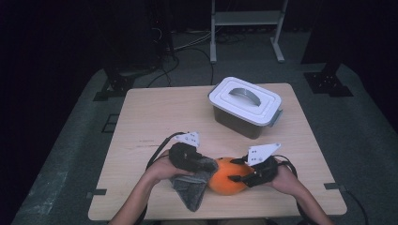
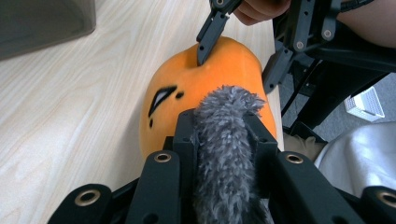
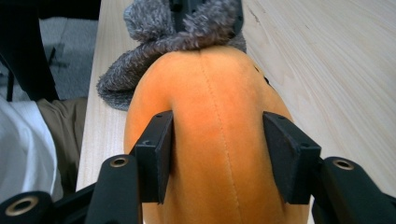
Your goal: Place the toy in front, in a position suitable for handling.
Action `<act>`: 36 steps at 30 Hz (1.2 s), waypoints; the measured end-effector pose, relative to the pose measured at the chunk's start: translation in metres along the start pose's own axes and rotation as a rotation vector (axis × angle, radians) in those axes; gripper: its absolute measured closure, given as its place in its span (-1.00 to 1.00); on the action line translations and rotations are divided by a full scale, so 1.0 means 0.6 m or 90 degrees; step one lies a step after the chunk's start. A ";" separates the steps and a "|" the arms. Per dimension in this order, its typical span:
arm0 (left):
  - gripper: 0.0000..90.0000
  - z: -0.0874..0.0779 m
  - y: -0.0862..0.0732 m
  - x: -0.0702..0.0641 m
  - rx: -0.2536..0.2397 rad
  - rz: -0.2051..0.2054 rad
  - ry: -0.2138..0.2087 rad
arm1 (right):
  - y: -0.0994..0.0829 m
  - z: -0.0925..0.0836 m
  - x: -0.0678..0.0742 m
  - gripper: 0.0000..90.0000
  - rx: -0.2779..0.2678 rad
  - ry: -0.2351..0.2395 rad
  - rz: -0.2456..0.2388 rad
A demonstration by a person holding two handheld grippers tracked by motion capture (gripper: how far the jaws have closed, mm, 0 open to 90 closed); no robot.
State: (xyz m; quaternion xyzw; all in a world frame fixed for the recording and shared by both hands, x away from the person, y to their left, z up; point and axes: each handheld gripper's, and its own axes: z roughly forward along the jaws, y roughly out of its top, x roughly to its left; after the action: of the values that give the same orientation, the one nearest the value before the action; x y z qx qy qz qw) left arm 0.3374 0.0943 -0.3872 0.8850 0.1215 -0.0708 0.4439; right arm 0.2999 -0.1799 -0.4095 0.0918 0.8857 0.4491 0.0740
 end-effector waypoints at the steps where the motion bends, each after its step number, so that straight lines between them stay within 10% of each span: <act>1: 0.58 0.001 0.001 0.000 -0.003 -0.001 -0.002 | -0.004 -0.002 -0.001 -0.01 -0.005 0.001 0.006; 17: 0.58 0.028 0.026 0.006 -0.004 -0.012 -0.013 | -0.001 -0.015 -0.007 -0.40 0.003 -0.005 0.058; 24: 0.58 0.037 0.036 -0.001 -0.005 -0.003 -0.011 | 0.021 0.007 0.011 -0.60 0.036 -0.036 0.028; 30: 0.58 0.019 0.027 0.006 -0.016 -0.012 -0.007 | 0.019 0.013 0.009 0.06 0.028 -0.038 0.025; 36: 0.58 -0.022 0.040 -0.002 -0.037 0.008 0.010 | 0.048 0.024 0.000 0.15 -0.003 -0.022 0.016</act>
State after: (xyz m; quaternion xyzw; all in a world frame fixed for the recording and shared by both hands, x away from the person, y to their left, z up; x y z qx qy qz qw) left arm 0.3434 0.0913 -0.3607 0.8730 0.1210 -0.0576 0.4690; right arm 0.3060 -0.1519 -0.3943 0.1103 0.8819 0.4506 0.0843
